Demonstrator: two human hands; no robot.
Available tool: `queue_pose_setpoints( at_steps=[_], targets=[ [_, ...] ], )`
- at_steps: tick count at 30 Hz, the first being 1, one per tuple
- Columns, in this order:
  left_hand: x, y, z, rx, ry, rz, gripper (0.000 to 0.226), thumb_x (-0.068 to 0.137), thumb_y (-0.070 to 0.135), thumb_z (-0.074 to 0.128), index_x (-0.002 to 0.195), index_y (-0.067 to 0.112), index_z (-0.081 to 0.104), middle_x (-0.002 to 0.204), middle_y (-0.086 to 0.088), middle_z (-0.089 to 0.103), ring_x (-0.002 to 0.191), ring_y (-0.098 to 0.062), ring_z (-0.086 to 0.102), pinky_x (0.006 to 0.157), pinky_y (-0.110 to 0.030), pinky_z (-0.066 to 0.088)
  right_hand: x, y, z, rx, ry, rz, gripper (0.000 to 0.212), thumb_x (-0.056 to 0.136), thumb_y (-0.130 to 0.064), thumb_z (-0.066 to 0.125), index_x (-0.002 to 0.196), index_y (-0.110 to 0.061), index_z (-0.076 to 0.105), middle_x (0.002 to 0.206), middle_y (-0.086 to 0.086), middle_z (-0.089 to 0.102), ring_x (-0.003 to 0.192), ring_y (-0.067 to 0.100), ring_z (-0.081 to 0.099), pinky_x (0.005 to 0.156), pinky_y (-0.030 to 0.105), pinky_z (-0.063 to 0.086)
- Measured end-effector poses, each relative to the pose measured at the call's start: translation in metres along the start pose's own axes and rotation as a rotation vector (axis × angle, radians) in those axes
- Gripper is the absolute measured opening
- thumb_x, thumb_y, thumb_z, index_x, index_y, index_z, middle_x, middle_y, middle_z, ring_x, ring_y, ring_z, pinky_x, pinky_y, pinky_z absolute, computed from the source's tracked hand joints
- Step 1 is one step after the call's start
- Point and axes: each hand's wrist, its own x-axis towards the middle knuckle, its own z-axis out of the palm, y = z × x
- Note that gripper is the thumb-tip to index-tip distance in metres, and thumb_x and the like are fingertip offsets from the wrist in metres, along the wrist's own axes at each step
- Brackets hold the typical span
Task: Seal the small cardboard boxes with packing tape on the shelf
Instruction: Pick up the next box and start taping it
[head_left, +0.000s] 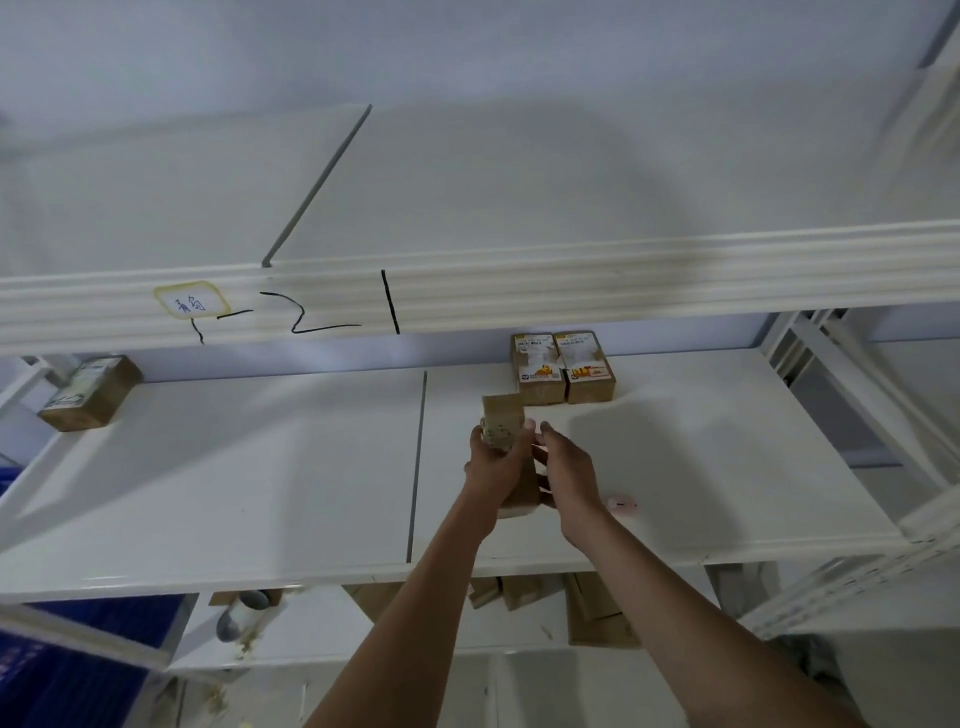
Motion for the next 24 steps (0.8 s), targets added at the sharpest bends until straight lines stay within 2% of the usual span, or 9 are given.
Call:
queue_pose_setpoints(
  at_steps=[2, 5, 8, 11, 13, 15, 16, 19, 24],
  targets=[
    [0.004, -0.001, -0.008, 0.023, 0.041, -0.032, 0.090, 0.063, 0.072, 0.076, 0.137, 0.034, 0.041, 0.128, -0.007, 0.049, 0.105, -0.027, 0.060, 0.085, -0.043, 0.057, 0.004, 0.003, -0.008, -0.016, 0.014, -0.026, 0.018, 0.100, -0.028, 0.056, 0.097, -0.023, 0.073, 0.103, -0.002, 0.075, 0.090, 0.023, 0.073, 0.075, 0.033, 0.061],
    [0.011, -0.009, -0.019, -0.177, -0.018, -0.089, 0.065, 0.085, 0.035, 0.073, 0.142, 0.021, 0.045, 0.120, -0.010, 0.061, 0.103, -0.028, 0.064, 0.084, -0.042, 0.058, 0.018, 0.016, -0.021, -0.099, 0.036, 0.059, 0.021, 0.097, -0.022, 0.062, 0.118, -0.017, 0.065, 0.118, 0.008, 0.068, 0.100, 0.026, 0.068, 0.089, 0.041, 0.059],
    [0.012, -0.021, -0.019, -0.159, -0.036, -0.133, 0.050, 0.095, 0.037, 0.061, 0.139, 0.015, 0.051, 0.118, -0.010, 0.065, 0.104, -0.029, 0.064, 0.090, -0.045, 0.057, 0.017, 0.023, -0.025, -0.141, -0.091, 0.245, 0.031, 0.097, -0.035, 0.063, 0.120, -0.015, 0.063, 0.115, 0.007, 0.068, 0.104, 0.026, 0.064, 0.090, 0.044, 0.059],
    [0.014, -0.037, -0.018, 0.084, 0.043, -0.177, 0.065, 0.095, 0.037, 0.063, 0.150, 0.013, 0.037, 0.134, -0.013, 0.058, 0.111, -0.029, 0.061, 0.088, -0.040, 0.056, 0.018, 0.033, -0.028, -0.290, -0.022, 0.173, 0.027, 0.095, -0.036, 0.066, 0.108, -0.013, 0.068, 0.103, 0.006, 0.071, 0.096, 0.023, 0.066, 0.089, 0.041, 0.058],
    [0.014, -0.046, -0.019, 0.220, 0.124, -0.139, 0.067, 0.093, 0.028, 0.068, 0.149, 0.010, 0.037, 0.136, -0.015, 0.056, 0.110, -0.028, 0.061, 0.081, -0.035, 0.057, 0.020, 0.040, -0.030, -0.435, 0.017, 0.127, 0.026, 0.093, -0.037, 0.068, 0.099, -0.012, 0.067, 0.097, 0.006, 0.071, 0.088, 0.021, 0.066, 0.083, 0.038, 0.059],
    [0.014, -0.052, -0.019, 0.247, 0.155, -0.093, 0.053, 0.092, 0.019, 0.069, 0.140, 0.013, 0.047, 0.122, -0.014, 0.063, 0.089, -0.023, 0.063, 0.061, -0.028, 0.054, 0.022, 0.044, -0.027, -0.572, 0.022, 0.090, 0.026, 0.093, -0.038, 0.066, 0.095, -0.012, 0.066, 0.090, 0.004, 0.069, 0.080, 0.017, 0.064, 0.067, 0.032, 0.055],
    [0.015, -0.055, -0.017, 0.248, 0.161, -0.079, 0.046, 0.092, 0.016, 0.068, 0.135, 0.014, 0.051, 0.114, -0.013, 0.065, 0.082, -0.022, 0.064, 0.059, -0.029, 0.055, 0.024, 0.046, -0.026, -0.670, 0.029, 0.055, 0.027, 0.094, -0.038, 0.065, 0.093, -0.012, 0.066, 0.085, 0.002, 0.067, 0.076, 0.015, 0.062, 0.060, 0.028, 0.050],
    [0.015, -0.059, -0.012, 0.258, 0.171, -0.082, 0.033, 0.093, 0.010, 0.060, 0.126, 0.016, 0.058, 0.110, -0.013, 0.068, 0.084, -0.022, 0.067, 0.074, -0.036, 0.062, 0.030, 0.049, -0.022, -0.970, 0.076, -0.039, 0.029, 0.094, -0.039, 0.065, 0.090, -0.010, 0.068, 0.080, 0.003, 0.067, 0.075, 0.018, 0.064, 0.053, 0.026, 0.040],
    [0.015, -0.062, -0.009, 0.283, 0.189, -0.017, 0.028, 0.093, 0.012, 0.062, 0.120, 0.015, 0.063, 0.107, -0.014, 0.071, 0.085, -0.024, 0.069, 0.078, -0.038, 0.062, 0.042, 0.054, -0.022, -1.013, 0.111, -0.002, 0.022, 0.092, -0.032, 0.069, 0.094, -0.010, 0.066, 0.089, 0.006, 0.070, 0.082, 0.022, 0.067, 0.053, 0.026, 0.042]
  ],
)
